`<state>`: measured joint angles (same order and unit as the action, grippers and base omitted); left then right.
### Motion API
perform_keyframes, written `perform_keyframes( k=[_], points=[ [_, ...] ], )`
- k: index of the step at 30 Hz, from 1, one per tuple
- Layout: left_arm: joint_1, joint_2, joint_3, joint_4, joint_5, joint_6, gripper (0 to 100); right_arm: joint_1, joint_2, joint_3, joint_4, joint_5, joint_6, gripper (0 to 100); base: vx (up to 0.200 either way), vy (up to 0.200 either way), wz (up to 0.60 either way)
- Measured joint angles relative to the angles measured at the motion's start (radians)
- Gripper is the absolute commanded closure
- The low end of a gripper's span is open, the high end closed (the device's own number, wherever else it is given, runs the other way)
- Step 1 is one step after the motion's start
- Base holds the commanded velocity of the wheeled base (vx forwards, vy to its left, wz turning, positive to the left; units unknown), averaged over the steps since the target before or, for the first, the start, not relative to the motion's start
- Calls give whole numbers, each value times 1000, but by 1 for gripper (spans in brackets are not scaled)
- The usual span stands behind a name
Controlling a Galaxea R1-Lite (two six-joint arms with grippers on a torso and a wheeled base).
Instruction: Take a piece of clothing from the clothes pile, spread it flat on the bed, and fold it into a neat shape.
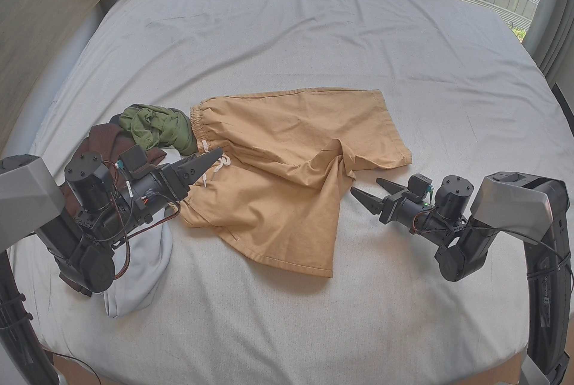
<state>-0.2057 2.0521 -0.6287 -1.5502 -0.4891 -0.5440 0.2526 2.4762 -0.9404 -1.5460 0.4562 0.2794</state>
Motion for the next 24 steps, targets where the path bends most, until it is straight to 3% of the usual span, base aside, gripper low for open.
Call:
perform_keyframes(
  k=[5, 15, 16, 24],
  points=[
    [-1, 0, 0, 0, 0, 0, 0, 3, 33, -23, -1, 24, -80, 0, 0, 0, 0],
    [0, -2, 0, 0, 0, -1, 0, 29, 77, -101, 2, 29, -93, 0, 0, 0, 0],
    [0, -2, 0, 0, 0, -2, 0, 31, 83, -108, 1, 30, -94, 100, 0, 0, 0],
    [0, -2, 0, 0, 0, -1, 0, 33, 101, -127, 4, 29, -94, 100, 0, 0, 0]
  ],
)
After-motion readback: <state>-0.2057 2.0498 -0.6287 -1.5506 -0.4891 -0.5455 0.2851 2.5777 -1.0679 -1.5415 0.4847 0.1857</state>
